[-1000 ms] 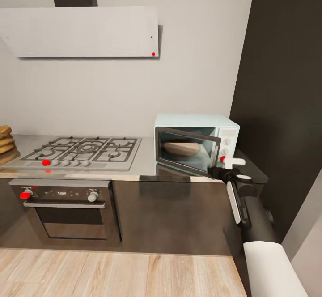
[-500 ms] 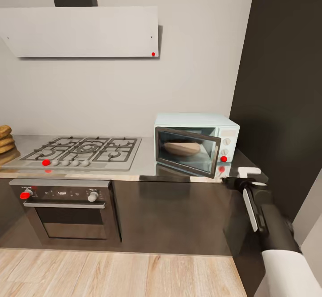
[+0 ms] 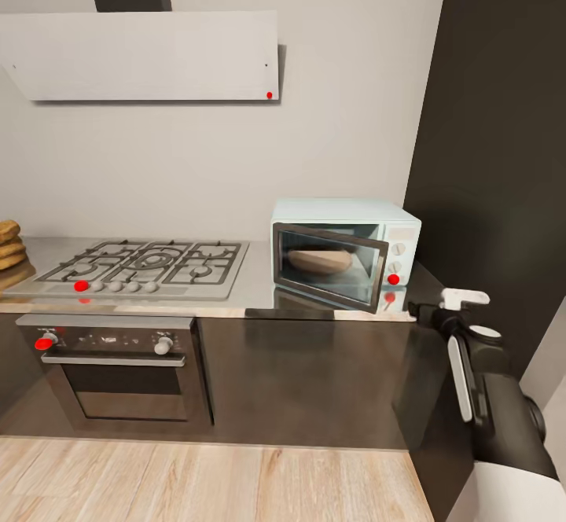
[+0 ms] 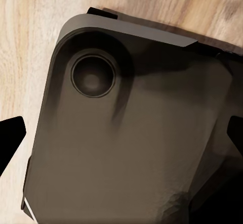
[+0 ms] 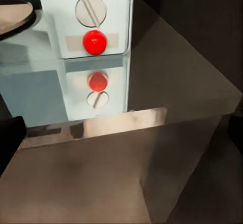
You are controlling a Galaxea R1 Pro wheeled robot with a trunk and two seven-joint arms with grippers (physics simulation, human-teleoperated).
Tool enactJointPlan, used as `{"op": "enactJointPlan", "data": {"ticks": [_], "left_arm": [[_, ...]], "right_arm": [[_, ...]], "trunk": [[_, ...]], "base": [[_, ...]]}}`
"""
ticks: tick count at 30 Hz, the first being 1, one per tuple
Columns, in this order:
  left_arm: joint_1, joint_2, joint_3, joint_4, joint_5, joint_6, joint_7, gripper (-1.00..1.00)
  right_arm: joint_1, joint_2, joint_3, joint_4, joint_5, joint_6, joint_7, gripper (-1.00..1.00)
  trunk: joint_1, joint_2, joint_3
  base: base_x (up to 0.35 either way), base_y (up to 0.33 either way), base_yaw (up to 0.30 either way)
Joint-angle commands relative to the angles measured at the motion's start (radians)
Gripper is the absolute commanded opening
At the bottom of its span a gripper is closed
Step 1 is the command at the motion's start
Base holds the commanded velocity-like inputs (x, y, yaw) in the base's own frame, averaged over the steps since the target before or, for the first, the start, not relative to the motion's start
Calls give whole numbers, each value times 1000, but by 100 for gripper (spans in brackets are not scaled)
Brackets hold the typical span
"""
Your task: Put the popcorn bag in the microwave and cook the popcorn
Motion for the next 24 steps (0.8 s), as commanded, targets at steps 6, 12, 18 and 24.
{"op": "enactJointPlan", "data": {"ticks": [6,12,18,24], "left_arm": [[0,-1,-1,-1,6,-2,-1,100],[0,-1,-1,-1,5,-2,-2,100],[0,0,-3,0,5,-2,-2,100],[0,0,-3,-1,5,-2,-2,100]], "right_arm": [[11,11,0,-25,7,-46,-20,100],[12,6,6,-15,2,-41,-12,100],[12,4,6,-13,1,-25,-9,100],[12,0,6,-12,1,-23,-6,100]], "trunk": [[0,-1,-1],[0,-1,-1],[0,-1,-1],[0,-1,-1]], "base": [[85,0,0],[311,0,0],[321,0,0],[321,0,0]]}}
